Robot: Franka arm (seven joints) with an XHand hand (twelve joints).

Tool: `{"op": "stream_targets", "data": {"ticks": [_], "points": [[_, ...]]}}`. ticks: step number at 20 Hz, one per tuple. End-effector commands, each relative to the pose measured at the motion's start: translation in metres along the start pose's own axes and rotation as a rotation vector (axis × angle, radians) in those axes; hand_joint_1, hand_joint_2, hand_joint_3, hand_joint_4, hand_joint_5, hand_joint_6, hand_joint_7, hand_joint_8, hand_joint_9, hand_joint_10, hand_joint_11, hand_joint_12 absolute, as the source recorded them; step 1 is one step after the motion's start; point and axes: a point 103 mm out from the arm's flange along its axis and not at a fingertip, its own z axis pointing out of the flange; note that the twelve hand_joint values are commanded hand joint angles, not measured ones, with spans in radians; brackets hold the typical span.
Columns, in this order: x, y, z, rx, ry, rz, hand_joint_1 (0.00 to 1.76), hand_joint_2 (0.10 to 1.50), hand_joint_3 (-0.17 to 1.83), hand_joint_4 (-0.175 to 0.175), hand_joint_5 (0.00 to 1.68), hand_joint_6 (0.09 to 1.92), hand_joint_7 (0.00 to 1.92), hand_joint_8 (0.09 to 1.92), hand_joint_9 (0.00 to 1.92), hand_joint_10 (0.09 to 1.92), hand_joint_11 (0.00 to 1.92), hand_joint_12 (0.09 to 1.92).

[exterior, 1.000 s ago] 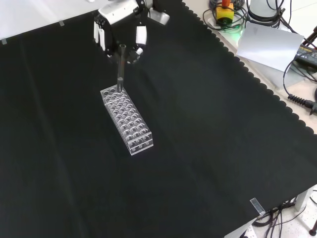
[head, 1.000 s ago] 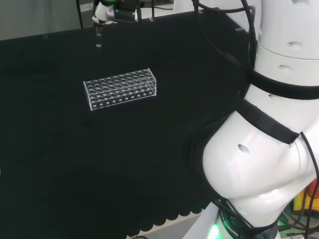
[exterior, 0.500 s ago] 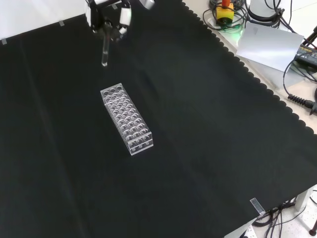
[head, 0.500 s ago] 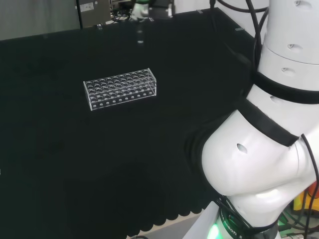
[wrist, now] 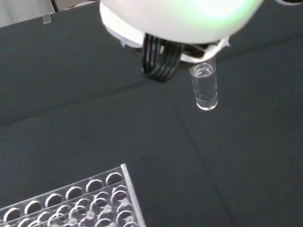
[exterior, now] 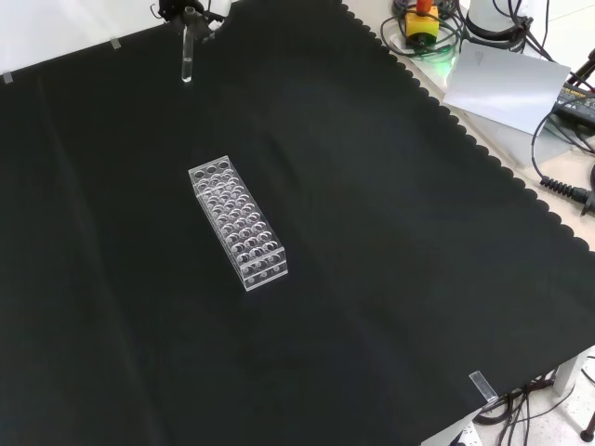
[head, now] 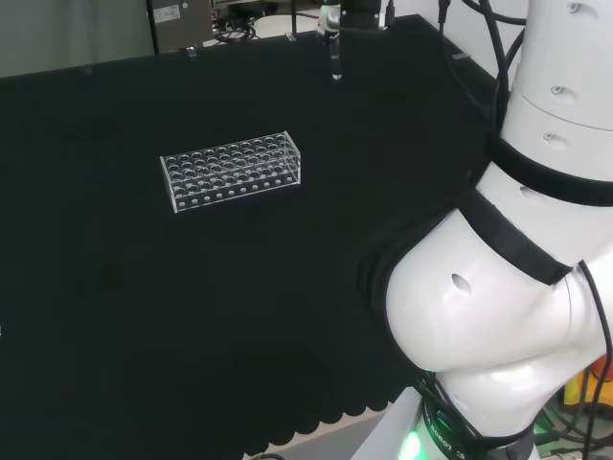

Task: Shake the test tube.

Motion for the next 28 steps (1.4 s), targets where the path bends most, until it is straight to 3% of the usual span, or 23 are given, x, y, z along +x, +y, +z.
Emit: {"op": "stream_targets", "data": {"ticks": [1,11,16,19,22,28], "points": [[0.044,-0.007,0.012,0.023,0.054,-0.065,1.32,0.55,0.82,-0.175,1.30,0.66,1.35,0.67,1.55,0.62,1.04,1.08],[0.166,-0.038,0.035,0.092,0.132,-0.295,1.32,0.55,0.82,-0.175,1.30,0.66,1.35,0.67,1.55,0.62,1.04,1.07],[0.198,-0.048,0.031,0.088,0.150,-0.372,1.32,0.55,0.82,-0.175,1.30,0.66,1.35,0.67,1.55,0.62,1.04,1.07],[0.194,-0.046,0.029,0.083,0.146,-0.370,1.32,0.55,0.82,-0.175,1.30,0.66,1.35,0.67,1.55,0.62,1.04,1.07],[0.177,-0.038,0.026,0.076,0.125,-0.336,1.32,0.55,0.82,-0.175,1.30,0.66,1.35,0.67,1.55,0.62,1.05,1.07],[0.108,-0.015,0.018,0.046,0.045,-0.218,1.32,0.55,0.83,-0.175,1.30,0.66,1.35,0.67,1.55,0.62,1.05,1.07]]}}
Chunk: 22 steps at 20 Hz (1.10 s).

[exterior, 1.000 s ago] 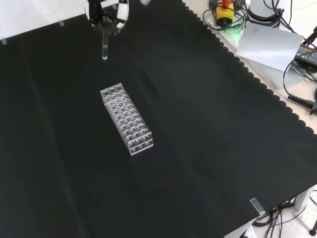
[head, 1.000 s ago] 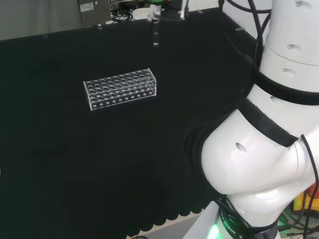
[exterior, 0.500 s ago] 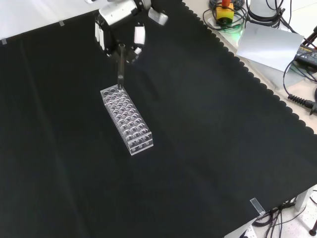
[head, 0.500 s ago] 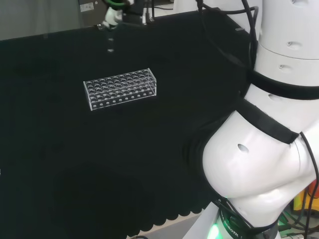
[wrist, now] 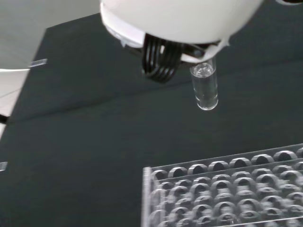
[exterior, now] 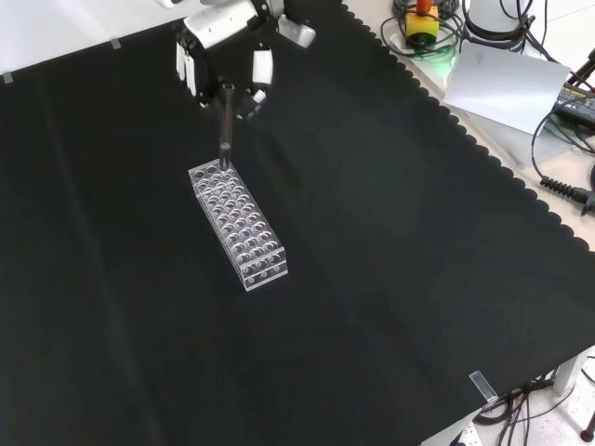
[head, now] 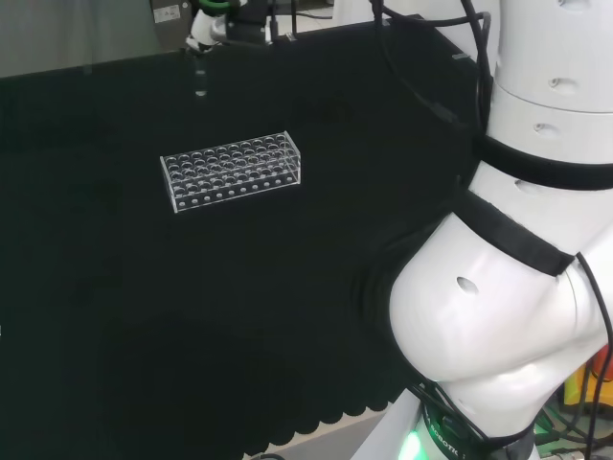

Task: Shake the test tube.

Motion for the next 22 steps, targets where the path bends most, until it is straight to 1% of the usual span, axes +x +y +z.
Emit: {"op": "stream_targets", "data": {"ticks": [1,3,5,7,10,13,15,18,22], "points": [[-0.074,-0.001,-0.020,-0.024,-0.085,0.134,1.32,0.55,0.83,-0.175,1.30,0.66,1.35,0.67,1.55,0.62,1.05,1.07],[-0.099,-0.001,-0.029,-0.037,-0.106,0.192,1.32,0.55,0.83,-0.175,1.30,0.66,1.35,0.67,1.55,0.62,1.05,1.07],[-0.120,-0.002,-0.037,-0.046,-0.125,0.237,1.32,0.55,0.83,-0.175,1.30,0.66,1.35,0.67,1.55,0.62,1.05,1.07],[-0.135,-0.003,-0.043,-0.052,-0.142,0.269,1.32,0.55,0.83,-0.175,1.30,0.66,1.35,0.67,1.55,0.62,1.05,1.07],[-0.150,-0.005,-0.049,-0.058,-0.151,0.299,1.32,0.55,0.83,-0.175,1.30,0.66,1.35,0.67,1.55,0.62,1.05,1.07],[-0.152,-0.006,-0.050,-0.060,-0.154,0.300,1.32,0.55,0.83,-0.175,1.30,0.66,1.35,0.67,1.55,0.62,1.05,1.07],[-0.147,-0.005,-0.047,-0.058,-0.143,0.294,1.32,0.55,0.83,-0.175,1.30,0.66,1.35,0.67,1.55,0.62,1.05,1.07],[-0.130,-0.002,-0.037,-0.044,-0.126,0.264,1.32,0.55,0.83,-0.175,1.30,0.66,1.35,0.67,1.55,0.62,1.04,1.07],[-0.095,0.005,-0.020,-0.024,-0.109,0.198,1.32,0.55,0.83,-0.175,1.30,0.66,1.35,0.67,1.55,0.62,1.04,1.07]]}}
